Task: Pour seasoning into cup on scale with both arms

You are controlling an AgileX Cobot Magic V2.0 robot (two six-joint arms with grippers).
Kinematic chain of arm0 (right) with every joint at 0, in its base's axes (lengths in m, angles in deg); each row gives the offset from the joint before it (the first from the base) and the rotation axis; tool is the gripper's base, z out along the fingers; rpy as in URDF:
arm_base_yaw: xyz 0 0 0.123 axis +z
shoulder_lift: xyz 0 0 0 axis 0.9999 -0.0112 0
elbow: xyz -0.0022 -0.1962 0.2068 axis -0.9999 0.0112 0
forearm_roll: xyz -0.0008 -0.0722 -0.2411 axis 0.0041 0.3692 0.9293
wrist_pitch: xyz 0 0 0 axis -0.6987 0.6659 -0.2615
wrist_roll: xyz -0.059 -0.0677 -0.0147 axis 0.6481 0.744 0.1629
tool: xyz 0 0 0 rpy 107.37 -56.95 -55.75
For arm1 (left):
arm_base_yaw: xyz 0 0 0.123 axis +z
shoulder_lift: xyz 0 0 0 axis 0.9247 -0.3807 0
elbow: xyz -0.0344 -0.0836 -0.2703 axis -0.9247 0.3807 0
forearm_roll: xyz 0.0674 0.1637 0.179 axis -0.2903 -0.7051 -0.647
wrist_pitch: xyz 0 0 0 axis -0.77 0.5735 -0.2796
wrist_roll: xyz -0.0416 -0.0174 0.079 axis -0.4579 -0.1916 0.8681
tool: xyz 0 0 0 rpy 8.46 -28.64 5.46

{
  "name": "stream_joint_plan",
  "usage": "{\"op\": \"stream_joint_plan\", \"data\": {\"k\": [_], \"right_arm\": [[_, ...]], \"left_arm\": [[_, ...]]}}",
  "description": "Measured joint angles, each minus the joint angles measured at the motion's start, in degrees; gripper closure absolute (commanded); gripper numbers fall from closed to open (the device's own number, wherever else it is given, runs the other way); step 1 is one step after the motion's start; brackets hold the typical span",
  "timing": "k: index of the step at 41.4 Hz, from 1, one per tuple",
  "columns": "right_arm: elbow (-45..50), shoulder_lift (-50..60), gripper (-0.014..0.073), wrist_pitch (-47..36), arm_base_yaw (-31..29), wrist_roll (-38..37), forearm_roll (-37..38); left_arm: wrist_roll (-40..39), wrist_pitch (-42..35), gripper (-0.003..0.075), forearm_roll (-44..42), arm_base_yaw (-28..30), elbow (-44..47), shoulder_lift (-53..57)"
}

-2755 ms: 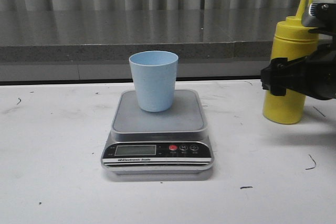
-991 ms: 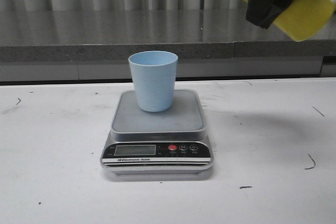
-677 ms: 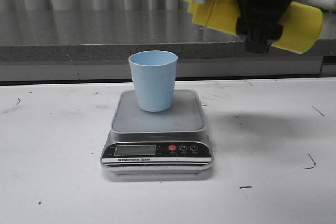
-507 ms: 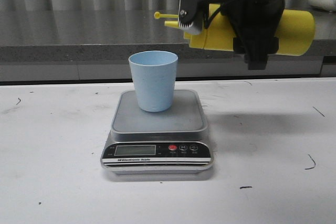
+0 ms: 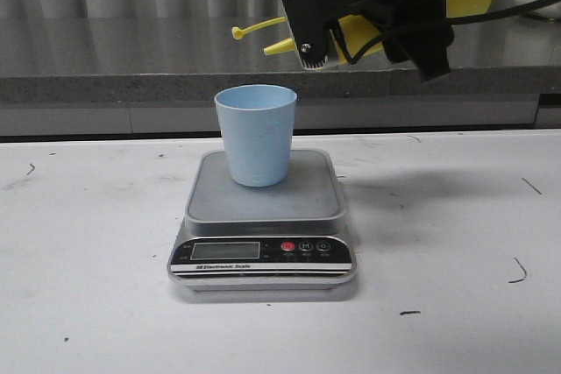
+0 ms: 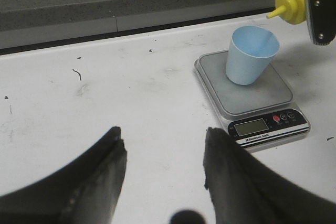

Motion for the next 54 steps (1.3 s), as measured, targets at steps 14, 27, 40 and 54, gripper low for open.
{"op": "stream_joint_plan", "data": {"k": [14, 27, 40, 54], "right_arm": [[0.0, 0.0, 0.0231, 0.3, 0.1, 0.0, 3.9], [0.0, 0.0, 0.0231, 0.3, 0.1, -1.8, 2.9], [-0.1, 0.0, 0.0231, 0.3, -1.1, -20.4, -10.0], [2.1, 7.7, 0.0231, -6.4, -10.8, -25.8, -38.3]], "left_arm": [[0.0, 0.0, 0.0374, 0.0, 0.0, 0.0, 0.0], [0.0, 0.0, 0.0374, 0.0, 0.0, 0.0, 0.0], [0.0, 0.0, 0.0374, 0.0, 0.0, 0.0, 0.0], [0.0, 0.0, 0.0374, 0.0, 0.0, 0.0, 0.0]]}}
